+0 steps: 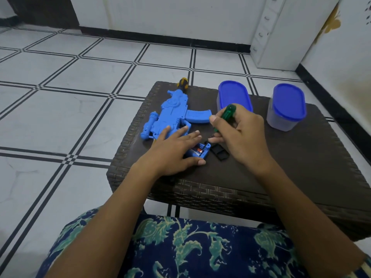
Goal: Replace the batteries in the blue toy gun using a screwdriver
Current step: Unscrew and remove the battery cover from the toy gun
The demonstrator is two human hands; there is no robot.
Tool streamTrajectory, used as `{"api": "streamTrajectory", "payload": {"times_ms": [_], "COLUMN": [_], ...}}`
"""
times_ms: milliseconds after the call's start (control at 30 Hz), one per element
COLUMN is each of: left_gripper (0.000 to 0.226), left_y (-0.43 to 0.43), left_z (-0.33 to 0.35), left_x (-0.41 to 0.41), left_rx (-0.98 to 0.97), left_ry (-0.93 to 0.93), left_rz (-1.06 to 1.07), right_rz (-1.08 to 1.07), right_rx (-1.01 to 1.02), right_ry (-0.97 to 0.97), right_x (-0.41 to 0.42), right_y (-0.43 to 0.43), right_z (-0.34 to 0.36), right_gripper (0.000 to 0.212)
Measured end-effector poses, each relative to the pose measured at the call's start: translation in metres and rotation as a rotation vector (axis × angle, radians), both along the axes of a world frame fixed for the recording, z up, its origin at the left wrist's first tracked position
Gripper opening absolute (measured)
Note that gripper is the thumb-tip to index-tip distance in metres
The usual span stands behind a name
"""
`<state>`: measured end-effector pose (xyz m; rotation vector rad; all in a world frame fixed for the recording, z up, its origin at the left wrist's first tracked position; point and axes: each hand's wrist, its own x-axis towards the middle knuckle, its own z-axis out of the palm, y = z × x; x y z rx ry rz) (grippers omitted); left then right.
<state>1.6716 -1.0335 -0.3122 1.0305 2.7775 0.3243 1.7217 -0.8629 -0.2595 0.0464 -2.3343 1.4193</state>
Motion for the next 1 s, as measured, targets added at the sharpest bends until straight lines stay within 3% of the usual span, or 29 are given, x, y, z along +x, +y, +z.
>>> {"api": "streamTrajectory", "payload": {"times_ms": [200, 300, 433, 567, 700, 1000], "left_gripper": [0.076, 0.074, 0.072, 0.070, 0.060, 0.038], "left_y": [0.000, 0.001, 0.001, 0.003, 0.005, 0.012], "left_z": [0.000, 0.001, 0.001, -0.002, -0.002, 0.001], "left_x": [-0.001, 0.001, 0.002, 0.001, 0.000, 0.000], "left_rx": [0.006, 0.001, -0.024, -0.045, 0.030, 0.120], "left_ry": [0.000, -0.002, 0.003, -0.021, -0.064, 0.058], "left_rz": [0.000, -0.006, -0.008, 0.007, 0.052, 0.094], "right_rz": [-0.011, -0.025, 0.027, 0.020, -0.016, 0.008], "right_rx": [0.364, 0.481, 0.242, -0.067, -0.170, -0.389], "right_ry": [0.003, -0.120, -0.320, -0.382, -0.356, -0.408], "right_x": [-0.004, -0.005, -0.007, -0.003, -0.004, -0.005], "right_y": [-0.004, -0.007, -0.007, -0.002, 0.002, 0.010], "right_z": [-0.006, -0.009, -0.009, -0.006, -0.007, -0.007], "right_gripper": [0.027, 0.034, 0.028, 0.019, 0.021, 0.023]}}
